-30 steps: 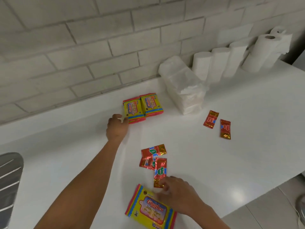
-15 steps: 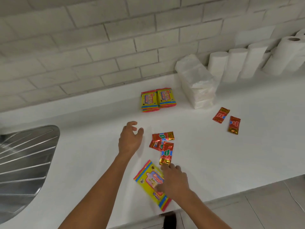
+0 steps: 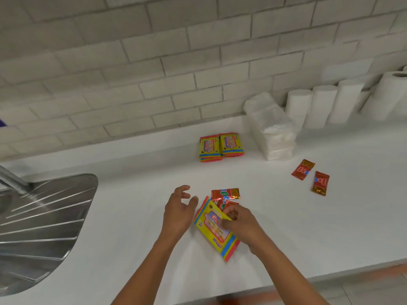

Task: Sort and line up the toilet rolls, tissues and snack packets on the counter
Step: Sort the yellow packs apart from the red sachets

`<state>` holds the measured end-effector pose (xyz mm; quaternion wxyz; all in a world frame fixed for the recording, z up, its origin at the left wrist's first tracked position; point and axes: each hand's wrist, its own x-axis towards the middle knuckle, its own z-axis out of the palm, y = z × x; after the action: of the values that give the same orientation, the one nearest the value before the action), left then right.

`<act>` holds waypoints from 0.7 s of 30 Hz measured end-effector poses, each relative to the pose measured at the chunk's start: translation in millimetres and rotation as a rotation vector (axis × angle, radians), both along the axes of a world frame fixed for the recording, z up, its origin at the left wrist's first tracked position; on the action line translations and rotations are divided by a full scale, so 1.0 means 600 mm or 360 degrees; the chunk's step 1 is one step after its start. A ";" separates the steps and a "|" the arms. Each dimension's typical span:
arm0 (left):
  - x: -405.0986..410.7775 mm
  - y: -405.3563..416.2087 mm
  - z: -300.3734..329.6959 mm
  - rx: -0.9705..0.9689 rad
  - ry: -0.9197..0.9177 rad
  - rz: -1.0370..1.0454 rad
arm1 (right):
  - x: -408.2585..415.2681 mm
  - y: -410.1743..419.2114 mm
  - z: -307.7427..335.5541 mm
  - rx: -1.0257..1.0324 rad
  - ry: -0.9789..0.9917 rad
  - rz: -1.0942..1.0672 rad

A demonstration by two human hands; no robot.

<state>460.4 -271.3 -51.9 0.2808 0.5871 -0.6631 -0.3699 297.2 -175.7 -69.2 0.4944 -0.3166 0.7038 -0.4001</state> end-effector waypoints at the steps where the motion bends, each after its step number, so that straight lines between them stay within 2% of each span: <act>1: -0.002 -0.001 0.002 0.0001 0.0032 0.0003 | -0.007 -0.007 0.008 -0.0052 -0.0098 -0.0085; 4: -0.016 -0.006 0.008 0.0061 0.0107 -0.0024 | -0.030 -0.029 0.038 -0.0211 -0.0370 -0.0313; 6: -0.032 -0.012 0.012 0.0215 0.0166 -0.0046 | -0.041 -0.046 0.055 -0.0257 -0.0490 -0.0396; 9: -0.061 -0.022 0.018 0.0482 0.0401 -0.0087 | -0.055 -0.071 0.067 -0.0280 -0.0628 -0.0439; 11: -0.076 -0.036 0.020 0.0552 0.0534 -0.0100 | -0.060 -0.087 0.069 -0.0281 -0.0691 -0.0427; 15: -0.101 -0.087 0.019 0.0478 0.0588 -0.0089 | -0.071 -0.108 0.071 -0.0246 -0.0699 -0.0367; 21: -0.138 -0.214 0.025 0.0416 0.0598 -0.0044 | -0.114 -0.111 0.050 -0.0217 -0.0553 -0.0476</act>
<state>377.7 -399.8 -36.7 0.3158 0.5300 -0.5536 -0.5594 228.6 -242.6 -39.3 0.5209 -0.1678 0.6186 -0.5638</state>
